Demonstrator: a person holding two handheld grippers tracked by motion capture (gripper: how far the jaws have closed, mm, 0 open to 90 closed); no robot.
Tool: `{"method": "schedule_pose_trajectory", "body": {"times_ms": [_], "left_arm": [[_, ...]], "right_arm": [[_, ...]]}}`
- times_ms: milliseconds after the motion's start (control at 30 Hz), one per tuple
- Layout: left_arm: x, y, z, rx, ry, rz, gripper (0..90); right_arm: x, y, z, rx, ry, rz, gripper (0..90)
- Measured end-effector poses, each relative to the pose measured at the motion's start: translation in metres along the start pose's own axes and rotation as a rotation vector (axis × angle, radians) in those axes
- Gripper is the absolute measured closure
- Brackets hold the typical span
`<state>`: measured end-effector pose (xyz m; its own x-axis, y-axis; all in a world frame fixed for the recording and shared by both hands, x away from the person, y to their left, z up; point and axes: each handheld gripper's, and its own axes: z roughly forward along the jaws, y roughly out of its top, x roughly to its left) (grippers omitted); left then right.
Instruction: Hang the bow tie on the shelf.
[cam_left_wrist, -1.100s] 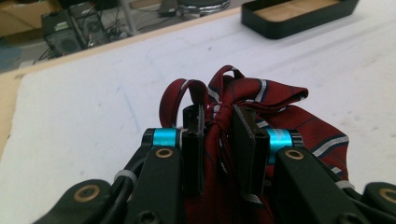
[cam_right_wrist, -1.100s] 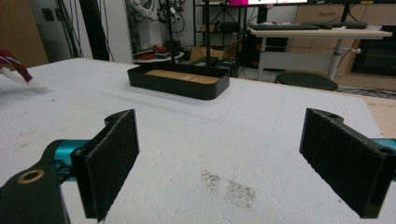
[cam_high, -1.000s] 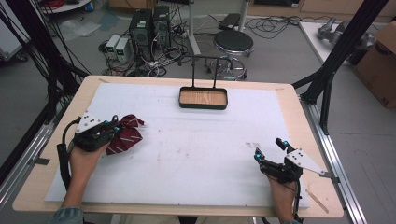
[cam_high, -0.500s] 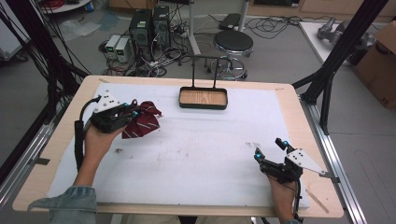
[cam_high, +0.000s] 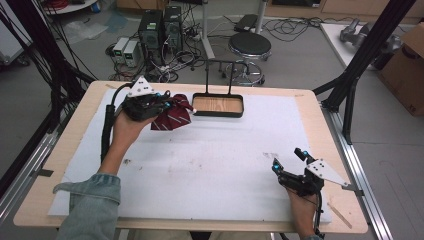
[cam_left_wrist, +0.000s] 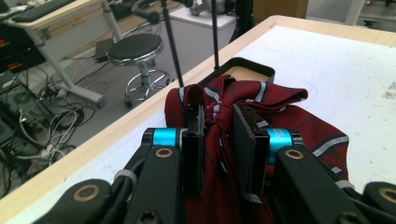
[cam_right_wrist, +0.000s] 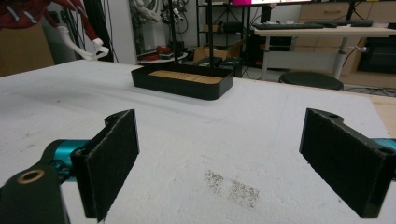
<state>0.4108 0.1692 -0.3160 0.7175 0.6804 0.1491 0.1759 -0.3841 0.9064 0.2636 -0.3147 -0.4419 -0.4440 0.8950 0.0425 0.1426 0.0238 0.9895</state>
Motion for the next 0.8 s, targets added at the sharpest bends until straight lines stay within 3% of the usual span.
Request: {"method": "schedule_pose_trajectory", "body": {"times_ms": [133, 433, 800], "left_arm": [[0.002, 0.009, 0.019, -0.012, -0.041, 0.004, 74.1], [0.014, 0.023, 0.036, -0.036, -0.089, 0.019, 74.1], [0.037, 0.041, 0.050, -0.056, -0.090, 0.036, 74.1]], "right_arm": [[0.000, 0.000, 0.000, -0.001, 0.003, 0.004, 10.9], [0.000, 0.000, -0.001, -0.001, 0.000, 0.000, 10.9], [0.000, 0.000, 0.000, 0.002, -0.001, 0.002, 10.9]]}}
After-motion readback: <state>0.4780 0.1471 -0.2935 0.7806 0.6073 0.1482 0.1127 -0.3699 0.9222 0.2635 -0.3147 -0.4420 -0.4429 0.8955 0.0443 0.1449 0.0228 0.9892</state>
